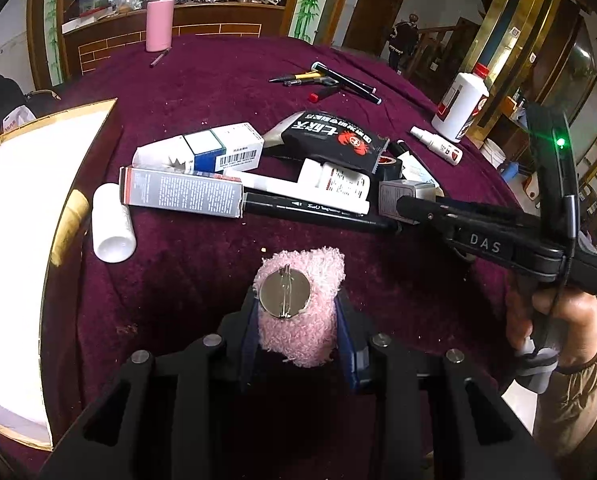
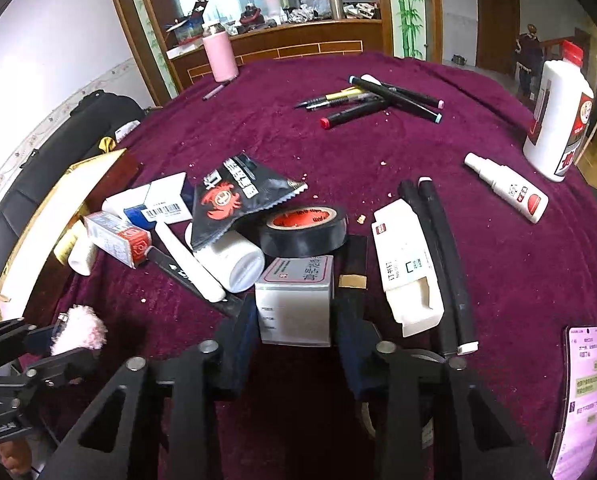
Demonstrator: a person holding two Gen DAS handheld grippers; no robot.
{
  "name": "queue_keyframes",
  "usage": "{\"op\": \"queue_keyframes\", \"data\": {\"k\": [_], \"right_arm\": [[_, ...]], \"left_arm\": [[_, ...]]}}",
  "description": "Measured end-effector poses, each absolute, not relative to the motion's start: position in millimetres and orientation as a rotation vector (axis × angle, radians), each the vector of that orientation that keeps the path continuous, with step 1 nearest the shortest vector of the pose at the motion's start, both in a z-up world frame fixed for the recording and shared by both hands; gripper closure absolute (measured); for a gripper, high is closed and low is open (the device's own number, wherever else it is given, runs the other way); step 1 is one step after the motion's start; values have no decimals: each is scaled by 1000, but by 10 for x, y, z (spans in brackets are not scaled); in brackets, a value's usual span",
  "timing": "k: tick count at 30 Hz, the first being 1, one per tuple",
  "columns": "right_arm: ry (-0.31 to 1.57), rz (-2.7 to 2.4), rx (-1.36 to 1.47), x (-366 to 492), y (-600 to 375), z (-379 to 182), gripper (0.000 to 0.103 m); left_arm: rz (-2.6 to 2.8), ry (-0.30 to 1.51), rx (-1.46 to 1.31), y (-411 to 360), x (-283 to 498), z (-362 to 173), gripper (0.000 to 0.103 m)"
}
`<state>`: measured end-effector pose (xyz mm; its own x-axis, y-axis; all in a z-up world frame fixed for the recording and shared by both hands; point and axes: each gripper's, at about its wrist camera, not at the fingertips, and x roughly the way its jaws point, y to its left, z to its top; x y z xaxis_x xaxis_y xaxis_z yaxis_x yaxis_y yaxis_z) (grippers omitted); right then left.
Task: Organize objects
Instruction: 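Grasp the small white printed box with the right tool, then carry the pink pad with the left tool while the right tool carries the white box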
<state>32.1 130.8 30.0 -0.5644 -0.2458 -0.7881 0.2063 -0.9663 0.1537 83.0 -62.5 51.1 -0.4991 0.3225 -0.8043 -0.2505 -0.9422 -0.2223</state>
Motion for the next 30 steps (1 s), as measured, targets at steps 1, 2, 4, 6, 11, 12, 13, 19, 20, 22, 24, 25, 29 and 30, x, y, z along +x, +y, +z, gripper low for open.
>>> {"op": "queue_keyframes", "data": {"k": [1, 2, 4, 6, 11, 12, 13, 19, 20, 22, 24, 25, 29, 30], "right_arm": [[-62, -2572, 1304, 321, 1308, 301, 65], [-60, -2572, 1303, 324, 1308, 303, 65], [-63, -2584, 1289, 340, 1318, 319, 66], [-70, -2596, 1272, 365, 1341, 357, 67], [-90, -2622, 1201, 486, 1368, 527, 67], [-94, -2626, 1181, 520, 1367, 576, 67], [-95, -2632, 1161, 549, 1359, 623, 67], [-89, -2629, 1064, 676, 1274, 865, 67], [-89, -2623, 1051, 690, 1251, 899, 67], [-85, -2612, 1033, 714, 1206, 944, 67], [-78, -2599, 1018, 728, 1141, 971, 67], [-77, -2594, 1016, 735, 1131, 971, 67], [-63, -2567, 1009, 752, 1029, 973, 67], [-59, -2561, 1007, 757, 1008, 974, 67]], "left_arm": [[2464, -110, -1344, -631, 826, 518, 70], [2464, -111, -1344, -634, 823, 520, 70], [2468, -114, -1343, -647, 821, 531, 70], [2475, -119, -1334, -662, 825, 561, 70], [2488, -130, -1305, -693, 855, 664, 70], [2492, -131, -1298, -703, 862, 682, 70], [2494, -133, -1291, -721, 864, 704, 70], [2516, -147, -1260, -763, 891, 806, 70], [2520, -150, -1256, -776, 893, 820, 70], [2530, -163, -1252, -822, 894, 853, 70], [2542, -172, -1248, -863, 900, 876, 70], [2550, -177, -1246, -891, 906, 889, 70], [2584, -200, -1237, -1011, 925, 942, 70], [2592, -207, -1237, -1045, 927, 952, 70]]}}
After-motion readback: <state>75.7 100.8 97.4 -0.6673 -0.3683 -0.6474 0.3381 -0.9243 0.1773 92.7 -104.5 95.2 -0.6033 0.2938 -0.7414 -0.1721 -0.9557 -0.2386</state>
